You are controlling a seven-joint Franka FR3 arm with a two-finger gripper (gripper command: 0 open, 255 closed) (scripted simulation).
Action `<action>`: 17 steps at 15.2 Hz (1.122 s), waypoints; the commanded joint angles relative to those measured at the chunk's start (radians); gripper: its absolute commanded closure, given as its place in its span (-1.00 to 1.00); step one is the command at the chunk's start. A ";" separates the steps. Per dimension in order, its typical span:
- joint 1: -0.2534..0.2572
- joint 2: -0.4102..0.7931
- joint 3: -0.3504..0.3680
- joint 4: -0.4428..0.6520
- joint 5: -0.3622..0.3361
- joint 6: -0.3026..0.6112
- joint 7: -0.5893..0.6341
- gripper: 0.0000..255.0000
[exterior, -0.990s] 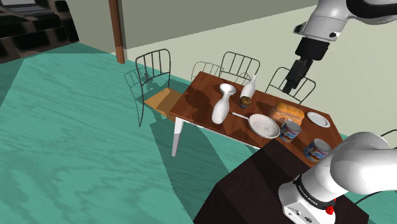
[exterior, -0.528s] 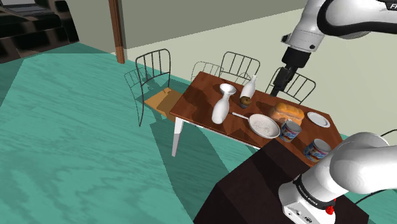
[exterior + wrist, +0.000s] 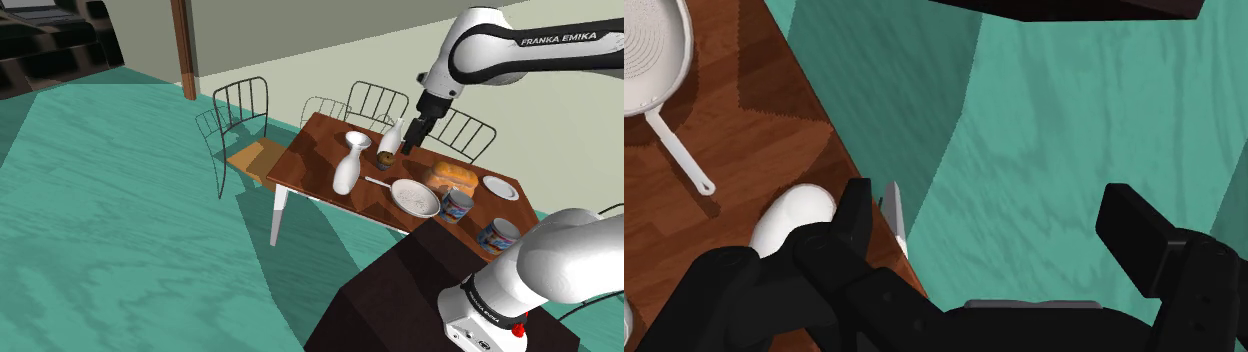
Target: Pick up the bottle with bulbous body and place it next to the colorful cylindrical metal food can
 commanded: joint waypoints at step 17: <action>-0.038 0.651 -0.087 0.289 0.073 0.450 -0.254 -1.00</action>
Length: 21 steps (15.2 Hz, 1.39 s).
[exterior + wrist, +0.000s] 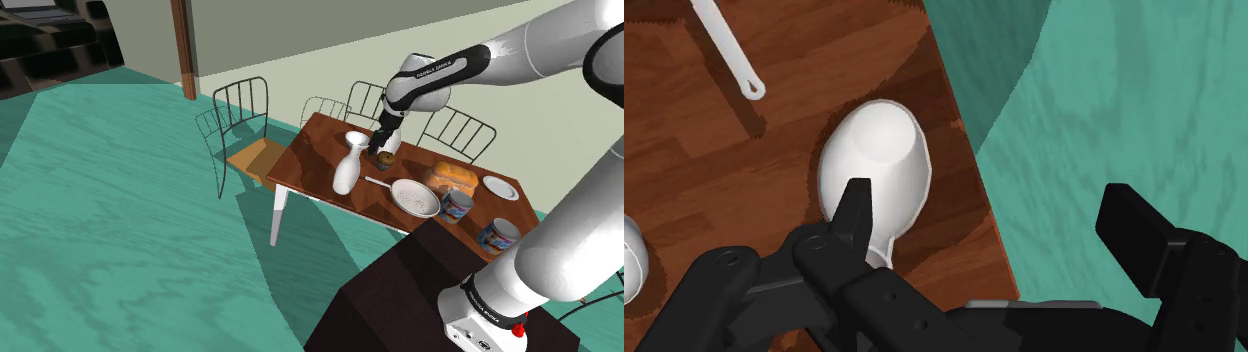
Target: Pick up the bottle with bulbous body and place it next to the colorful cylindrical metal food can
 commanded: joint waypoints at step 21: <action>-0.065 0.412 0.035 0.304 0.093 0.150 -0.120 -1.00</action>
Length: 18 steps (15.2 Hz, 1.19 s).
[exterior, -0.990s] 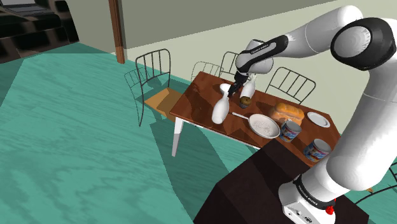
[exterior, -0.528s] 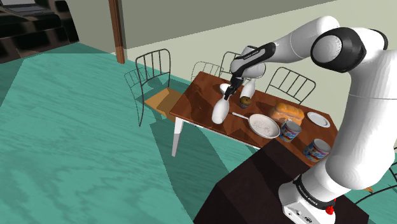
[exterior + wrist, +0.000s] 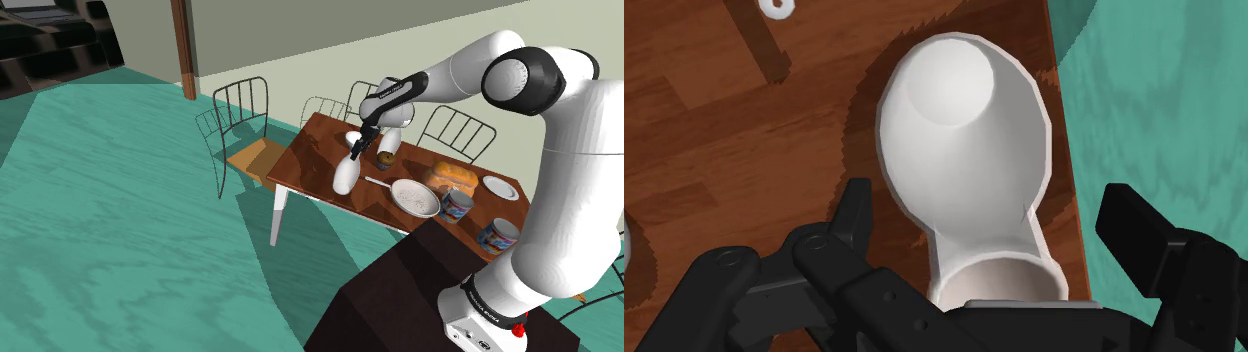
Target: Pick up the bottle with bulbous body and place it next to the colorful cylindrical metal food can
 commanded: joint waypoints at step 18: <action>0.008 -0.058 -0.011 -0.001 -0.016 -0.057 0.012 1.00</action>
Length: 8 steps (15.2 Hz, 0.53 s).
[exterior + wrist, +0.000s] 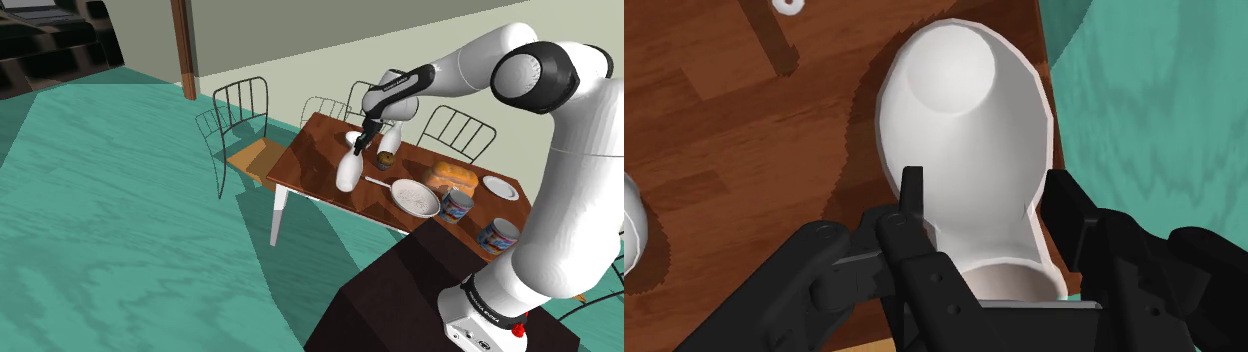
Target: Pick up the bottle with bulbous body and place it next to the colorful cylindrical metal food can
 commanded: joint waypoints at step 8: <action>0.009 -0.078 -0.014 0.013 -0.023 -0.090 0.017 1.00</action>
